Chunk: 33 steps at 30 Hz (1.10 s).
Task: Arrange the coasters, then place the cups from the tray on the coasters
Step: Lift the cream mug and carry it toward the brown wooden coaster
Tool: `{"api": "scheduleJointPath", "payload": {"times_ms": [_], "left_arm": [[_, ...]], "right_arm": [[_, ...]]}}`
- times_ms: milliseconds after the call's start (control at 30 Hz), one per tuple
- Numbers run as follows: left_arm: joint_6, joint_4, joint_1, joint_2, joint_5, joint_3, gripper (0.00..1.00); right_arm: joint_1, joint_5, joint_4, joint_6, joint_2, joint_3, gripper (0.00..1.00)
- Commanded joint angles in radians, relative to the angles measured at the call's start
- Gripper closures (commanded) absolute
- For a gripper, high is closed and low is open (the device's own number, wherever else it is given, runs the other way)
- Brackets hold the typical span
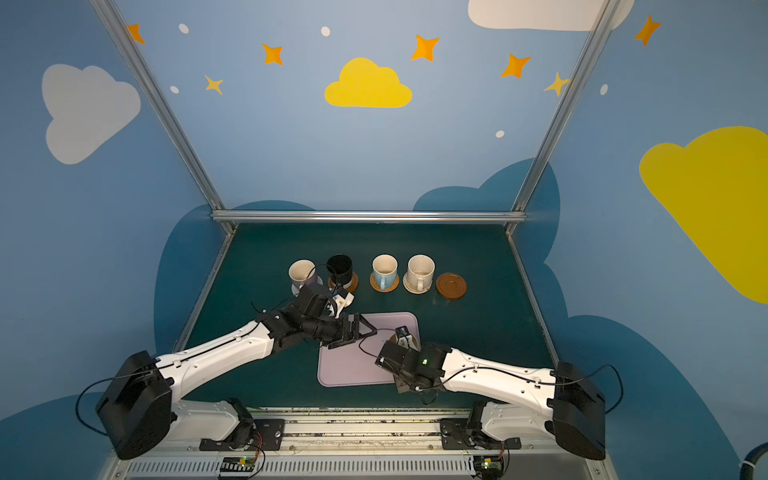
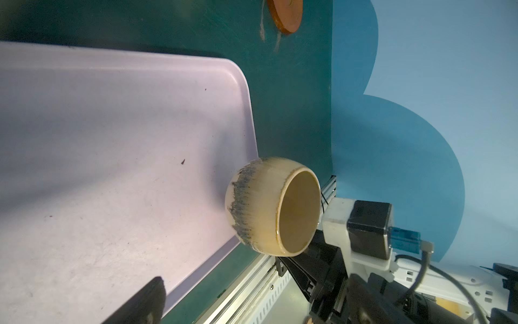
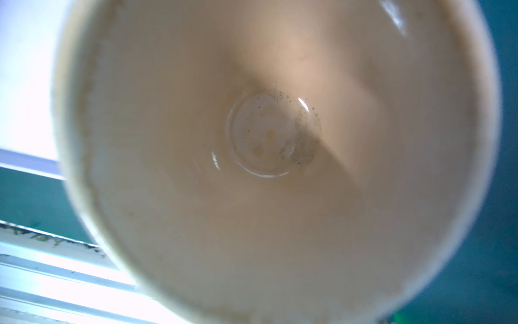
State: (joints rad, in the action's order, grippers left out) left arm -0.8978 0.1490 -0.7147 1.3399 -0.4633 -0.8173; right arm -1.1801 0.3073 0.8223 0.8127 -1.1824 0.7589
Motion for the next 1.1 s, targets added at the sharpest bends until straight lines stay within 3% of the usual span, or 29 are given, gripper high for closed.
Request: {"api": "scheduleJointPath", "payload": {"times_ms": [0,167,300,600,767,1067], "left_arm": [[0.000,-0.020,-0.005,0.001,0.031,-0.027,0.01],[-0.006,-0.037,-0.013,0.006,0.054,-0.032,0.01],[0.026,-0.039,-0.062,-0.011,0.159,-0.056,0.01],[0.009,-0.133,-0.077,0.023,0.201,-0.100,0.01],[0.080,-0.048,-0.120,0.074,0.277,-0.205,0.00],[0.087,-0.087,-0.128,0.126,0.292,-0.268,0.00]], "right_arm": [[0.032,0.038,-0.059,-0.049,0.039,0.023,1.00],[0.081,0.019,-0.082,-0.088,0.051,0.018,1.00],[0.132,0.013,-0.101,-0.136,0.051,0.024,1.00],[0.285,-0.063,-0.141,-0.255,0.059,0.052,1.00],[0.361,-0.083,-0.129,-0.311,0.057,0.088,1.00],[0.529,-0.148,-0.140,-0.407,0.057,0.133,1.00]]}}
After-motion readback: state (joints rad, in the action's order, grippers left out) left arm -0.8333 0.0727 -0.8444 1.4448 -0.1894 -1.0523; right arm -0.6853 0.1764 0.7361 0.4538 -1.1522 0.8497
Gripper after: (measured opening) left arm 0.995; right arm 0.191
